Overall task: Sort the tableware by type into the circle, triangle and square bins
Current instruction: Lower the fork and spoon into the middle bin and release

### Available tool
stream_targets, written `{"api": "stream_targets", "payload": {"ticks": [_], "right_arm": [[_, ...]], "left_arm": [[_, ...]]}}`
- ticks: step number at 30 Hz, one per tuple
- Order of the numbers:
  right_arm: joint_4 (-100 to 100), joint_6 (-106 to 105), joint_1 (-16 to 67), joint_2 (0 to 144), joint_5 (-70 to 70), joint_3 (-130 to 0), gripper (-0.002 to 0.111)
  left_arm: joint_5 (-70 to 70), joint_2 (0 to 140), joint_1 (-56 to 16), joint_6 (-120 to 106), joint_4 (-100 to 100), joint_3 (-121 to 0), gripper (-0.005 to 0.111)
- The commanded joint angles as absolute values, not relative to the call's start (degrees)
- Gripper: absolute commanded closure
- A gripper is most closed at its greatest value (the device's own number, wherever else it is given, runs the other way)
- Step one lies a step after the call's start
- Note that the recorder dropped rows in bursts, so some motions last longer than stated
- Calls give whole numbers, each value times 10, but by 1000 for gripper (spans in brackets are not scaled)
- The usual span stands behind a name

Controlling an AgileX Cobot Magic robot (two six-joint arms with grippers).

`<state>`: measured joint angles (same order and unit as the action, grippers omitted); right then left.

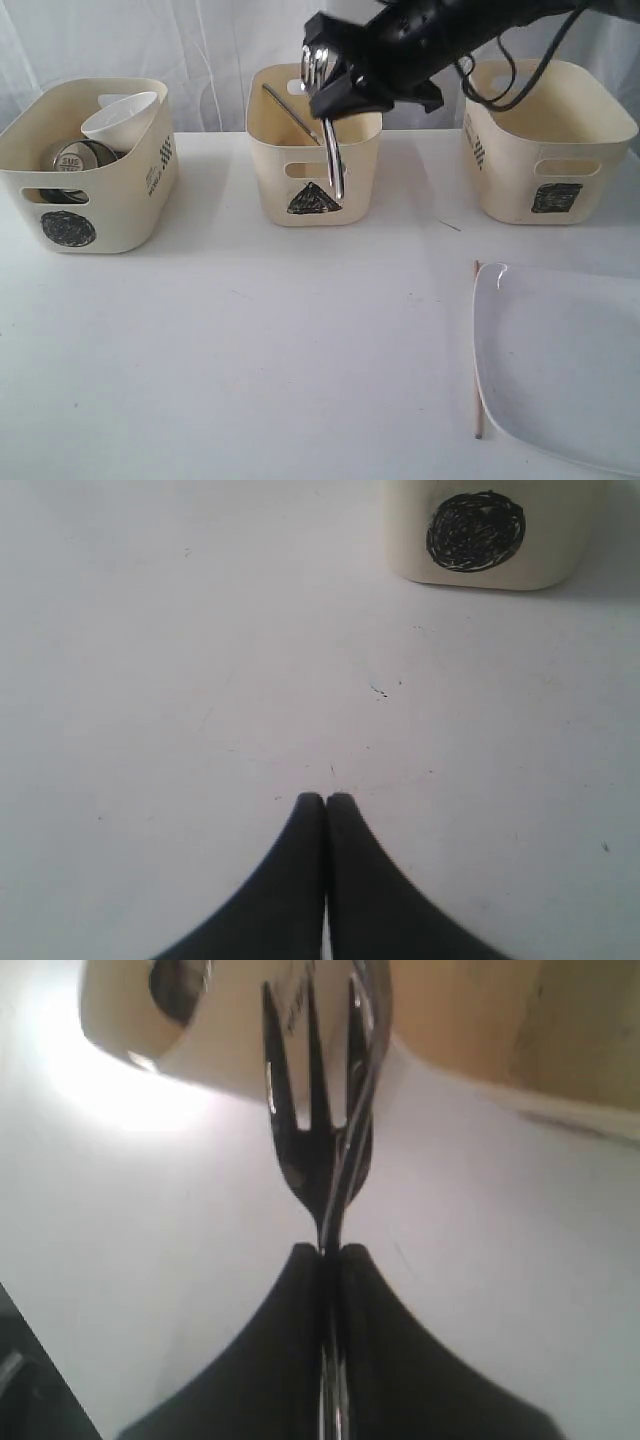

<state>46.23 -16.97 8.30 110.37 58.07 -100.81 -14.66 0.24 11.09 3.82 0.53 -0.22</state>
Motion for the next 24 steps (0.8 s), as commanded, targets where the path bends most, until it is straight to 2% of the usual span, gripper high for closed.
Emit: {"api": "stream_targets", "payload": {"ticks": [1,7,16,24], "right_arm": [[535,-192,27,1125,528,-1029,108],[531,-175,19,1198,521,-1103,108],[556,-130,23,1345,481,-1296,108],[584,-257,43,1411,337,-1352,108]], "left_arm": [[-146,0,107,40,5,0,107],[-146,0,107,40,5,0,107],[-146,0,107,40,5,0,107],[-146,0,107,40,5,0,107]]}}
